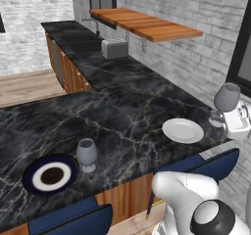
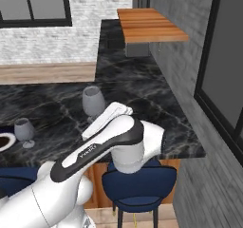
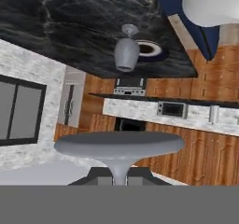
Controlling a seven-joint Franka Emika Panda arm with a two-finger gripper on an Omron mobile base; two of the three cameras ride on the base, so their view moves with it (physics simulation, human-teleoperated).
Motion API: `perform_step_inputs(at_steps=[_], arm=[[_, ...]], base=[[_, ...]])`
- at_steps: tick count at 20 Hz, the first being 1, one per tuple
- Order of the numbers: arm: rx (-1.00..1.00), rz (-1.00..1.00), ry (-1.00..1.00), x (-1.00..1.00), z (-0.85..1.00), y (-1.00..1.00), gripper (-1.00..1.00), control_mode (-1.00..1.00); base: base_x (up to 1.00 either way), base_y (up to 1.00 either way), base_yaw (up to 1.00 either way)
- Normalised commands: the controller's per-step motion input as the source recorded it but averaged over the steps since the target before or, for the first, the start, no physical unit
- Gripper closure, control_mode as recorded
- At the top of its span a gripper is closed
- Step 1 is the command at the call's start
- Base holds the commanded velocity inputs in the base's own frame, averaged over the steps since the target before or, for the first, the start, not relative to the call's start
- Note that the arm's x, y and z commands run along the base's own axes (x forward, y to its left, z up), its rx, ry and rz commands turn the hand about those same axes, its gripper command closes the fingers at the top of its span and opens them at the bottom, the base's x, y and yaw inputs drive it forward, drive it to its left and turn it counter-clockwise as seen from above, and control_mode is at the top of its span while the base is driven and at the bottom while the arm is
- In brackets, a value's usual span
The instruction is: Retrieve the wine glasses from the counter and place one next to each plate.
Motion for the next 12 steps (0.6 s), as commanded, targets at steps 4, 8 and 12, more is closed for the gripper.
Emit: perform_step_inputs(at_steps=[4, 8, 12], arm=[[-0.02, -0.13, 0.21, 0.83, -0.18, -0.52, 1.00, -1.00], [0.00, -0.06, 0.10, 0.76, -0.44, -0.72, 1.00, -1.00], [0.00, -0.04, 0.02, 0.76, -0.55, -0.69, 1.00, -1.00]], base=[[0.00, 0.00, 0.00], [0.00, 0.00, 0.00], [0.00, 0.00, 0.00]])
